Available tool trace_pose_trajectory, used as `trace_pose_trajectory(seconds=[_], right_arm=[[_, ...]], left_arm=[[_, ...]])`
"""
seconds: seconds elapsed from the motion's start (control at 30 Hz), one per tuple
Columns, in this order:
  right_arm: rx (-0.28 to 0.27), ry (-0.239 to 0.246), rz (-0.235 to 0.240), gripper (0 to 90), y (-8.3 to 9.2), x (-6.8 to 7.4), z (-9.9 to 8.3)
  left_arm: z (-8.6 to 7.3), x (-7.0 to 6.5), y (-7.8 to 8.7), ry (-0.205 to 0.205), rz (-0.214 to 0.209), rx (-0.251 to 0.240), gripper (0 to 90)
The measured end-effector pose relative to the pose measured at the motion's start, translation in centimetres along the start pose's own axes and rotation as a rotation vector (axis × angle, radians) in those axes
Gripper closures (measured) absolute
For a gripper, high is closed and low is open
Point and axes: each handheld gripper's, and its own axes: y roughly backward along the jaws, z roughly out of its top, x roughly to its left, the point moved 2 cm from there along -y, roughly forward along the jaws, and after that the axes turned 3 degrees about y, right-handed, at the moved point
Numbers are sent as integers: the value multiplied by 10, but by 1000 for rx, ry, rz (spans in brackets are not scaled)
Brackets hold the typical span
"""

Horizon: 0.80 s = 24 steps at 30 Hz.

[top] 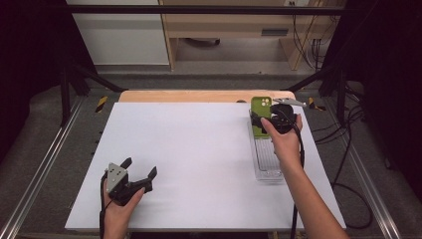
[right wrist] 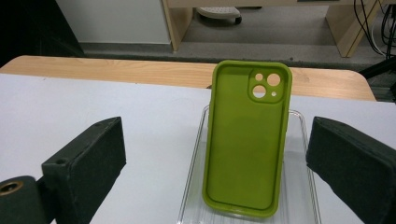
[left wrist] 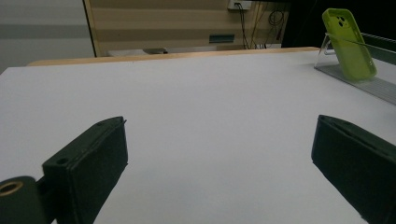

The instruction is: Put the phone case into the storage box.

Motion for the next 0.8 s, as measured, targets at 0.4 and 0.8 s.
trace_pose_trajectory(seconds=[0.4, 0.8], right_arm=[[-45, 25, 57, 46, 18, 6, 0], [-173, 71, 102, 40, 42, 18, 3]], left_arm=[[0, -1, -1, -3, -4, 4, 32], [2, 2, 5, 18, -7, -12, 28]])
